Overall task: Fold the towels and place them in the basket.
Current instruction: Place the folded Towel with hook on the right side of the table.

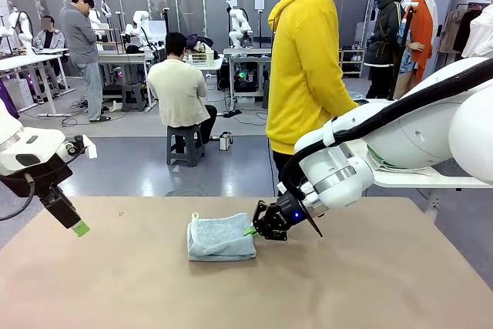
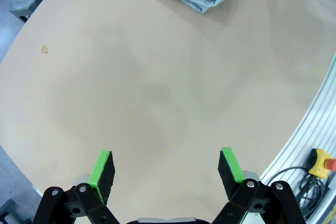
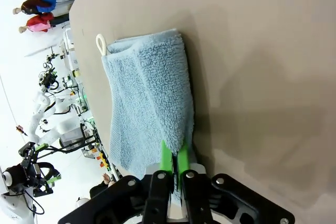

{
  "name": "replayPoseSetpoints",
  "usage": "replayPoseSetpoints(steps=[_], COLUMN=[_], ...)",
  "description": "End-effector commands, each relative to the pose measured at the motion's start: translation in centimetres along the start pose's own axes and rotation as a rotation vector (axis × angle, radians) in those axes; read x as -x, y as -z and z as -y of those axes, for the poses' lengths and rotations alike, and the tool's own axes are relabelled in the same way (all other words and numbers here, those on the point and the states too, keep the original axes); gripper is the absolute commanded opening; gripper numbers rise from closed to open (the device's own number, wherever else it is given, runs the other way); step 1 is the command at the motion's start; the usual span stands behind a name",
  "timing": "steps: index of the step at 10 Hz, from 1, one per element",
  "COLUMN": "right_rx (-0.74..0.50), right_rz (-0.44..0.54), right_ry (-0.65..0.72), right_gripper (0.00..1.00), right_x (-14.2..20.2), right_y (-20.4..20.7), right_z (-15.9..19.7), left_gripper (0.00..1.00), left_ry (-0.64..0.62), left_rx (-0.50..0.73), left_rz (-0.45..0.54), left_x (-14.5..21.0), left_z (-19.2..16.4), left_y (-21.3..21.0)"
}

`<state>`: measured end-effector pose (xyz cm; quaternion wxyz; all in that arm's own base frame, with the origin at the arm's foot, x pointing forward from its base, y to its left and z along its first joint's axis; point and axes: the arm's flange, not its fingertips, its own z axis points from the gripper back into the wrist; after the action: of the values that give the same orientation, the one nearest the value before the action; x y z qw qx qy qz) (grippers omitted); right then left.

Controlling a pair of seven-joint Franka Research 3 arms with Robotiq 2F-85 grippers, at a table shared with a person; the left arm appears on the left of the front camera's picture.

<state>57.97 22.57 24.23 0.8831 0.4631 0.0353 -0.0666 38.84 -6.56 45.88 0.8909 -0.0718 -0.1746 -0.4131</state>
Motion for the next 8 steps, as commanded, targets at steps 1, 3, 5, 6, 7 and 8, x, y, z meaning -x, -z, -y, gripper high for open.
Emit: replayPoseSetpoints(steps=[1, 3, 5, 6, 7, 8], right_rx=[-0.004, 0.0, 0.014, 0.008, 0.064, 0.118], right_rz=[-0.002, -0.001, -0.001, -0.003, -0.033, -0.02], right_ry=[0.003, 0.001, -0.118, -0.15, -0.211, -0.272], right_gripper=[0.0, 0.04, 0.04, 0.04, 0.04, 0.04], right_x=[-0.1, 0.0, 0.6, 0.8, 0.9, 0.9], right_y=[0.0, -0.1, -4.2, -6.0, -7.8, -9.3], right_z=[0.2, 0.1, -1.3, -0.8, 0.2, 1.3], left_gripper=[1.0, 1.0, 1.0, 1.0, 1.0, 1.0], left_ry=[-0.013, -0.013, -0.013, -0.013, -0.013, -0.013], left_rx=[-0.017, -0.017, -0.017, -0.017, -0.017, -0.017], left_rz=[-0.005, -0.005, -0.005, -0.005, -0.005, -0.005], left_x=[-0.5, -0.5, -0.5, -0.5, -0.5, -0.5], left_z=[-0.2, -0.2, -0.2, -0.2, -0.2, -0.2], left_y=[-0.1, -0.1, -0.1, -0.1, -0.1, -0.1])
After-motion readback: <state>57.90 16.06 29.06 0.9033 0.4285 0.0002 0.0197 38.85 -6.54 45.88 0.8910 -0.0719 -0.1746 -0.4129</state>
